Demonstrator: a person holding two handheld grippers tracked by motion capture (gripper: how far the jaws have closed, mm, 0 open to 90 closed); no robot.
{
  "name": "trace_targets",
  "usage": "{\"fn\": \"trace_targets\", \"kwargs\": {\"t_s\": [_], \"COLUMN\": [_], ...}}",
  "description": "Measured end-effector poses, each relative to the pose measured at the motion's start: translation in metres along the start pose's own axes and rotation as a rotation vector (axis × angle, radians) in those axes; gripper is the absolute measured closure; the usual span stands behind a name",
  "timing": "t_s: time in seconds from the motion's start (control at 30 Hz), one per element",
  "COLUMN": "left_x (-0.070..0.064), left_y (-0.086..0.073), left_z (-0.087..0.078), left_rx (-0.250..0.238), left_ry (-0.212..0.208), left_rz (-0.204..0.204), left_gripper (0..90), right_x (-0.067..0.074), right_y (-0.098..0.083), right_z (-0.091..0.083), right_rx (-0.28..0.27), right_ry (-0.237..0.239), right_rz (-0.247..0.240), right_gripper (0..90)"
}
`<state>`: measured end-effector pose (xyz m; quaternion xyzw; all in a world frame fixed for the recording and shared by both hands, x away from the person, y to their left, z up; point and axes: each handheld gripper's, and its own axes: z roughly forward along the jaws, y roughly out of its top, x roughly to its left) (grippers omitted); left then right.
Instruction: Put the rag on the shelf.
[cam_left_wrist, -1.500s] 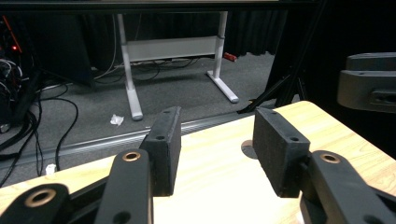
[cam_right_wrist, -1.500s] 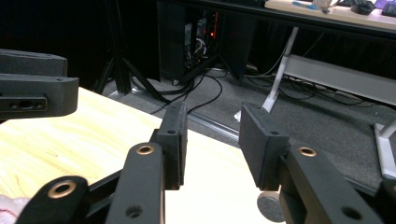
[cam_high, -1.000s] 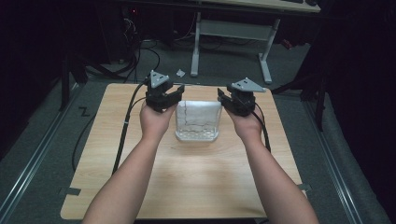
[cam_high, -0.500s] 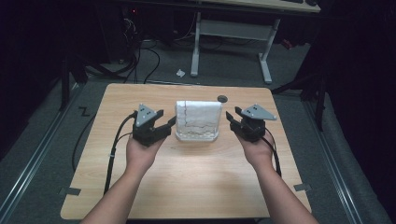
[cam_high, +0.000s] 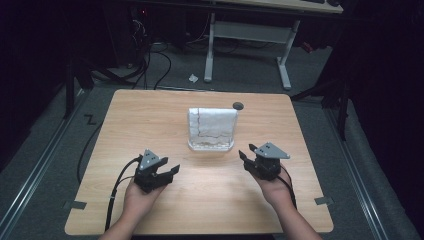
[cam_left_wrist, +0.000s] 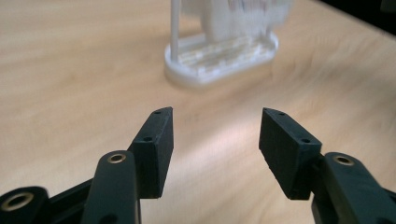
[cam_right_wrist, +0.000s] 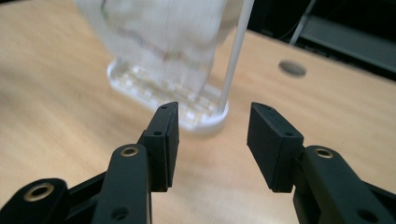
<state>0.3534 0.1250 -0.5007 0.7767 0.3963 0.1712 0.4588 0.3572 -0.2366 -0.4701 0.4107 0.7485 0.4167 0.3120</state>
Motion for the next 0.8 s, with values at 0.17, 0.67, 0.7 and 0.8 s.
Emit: {"fn": "trace_targets", "kwargs": {"t_s": [0.17, 0.67, 0.7, 0.8], "left_x": [-0.006, 0.002, 0.002, 0.004], "left_y": [-0.032, -0.040, -0.040, -0.040], "left_z": [-0.018, -0.009, -0.009, -0.009], "left_rx": [0.078, 0.095, 0.095, 0.093], "left_ry": [-0.015, -0.027, -0.023, -0.022], "left_rz": [0.032, 0.008, 0.013, 0.003], "left_gripper": [44.3, 44.1, 44.1, 44.1], "right_x": [0.009, -0.002, -0.001, -0.002], "right_y": [-0.037, -0.071, -0.071, -0.071], "right_z": [-0.005, -0.006, -0.006, -0.006], "right_rx": [0.052, 0.116, 0.116, 0.118], "right_ry": [0.008, 0.048, 0.049, 0.049], "right_rz": [0.028, 0.069, 0.065, 0.060], "right_gripper": [52.0, 49.2, 49.2, 49.2]}}
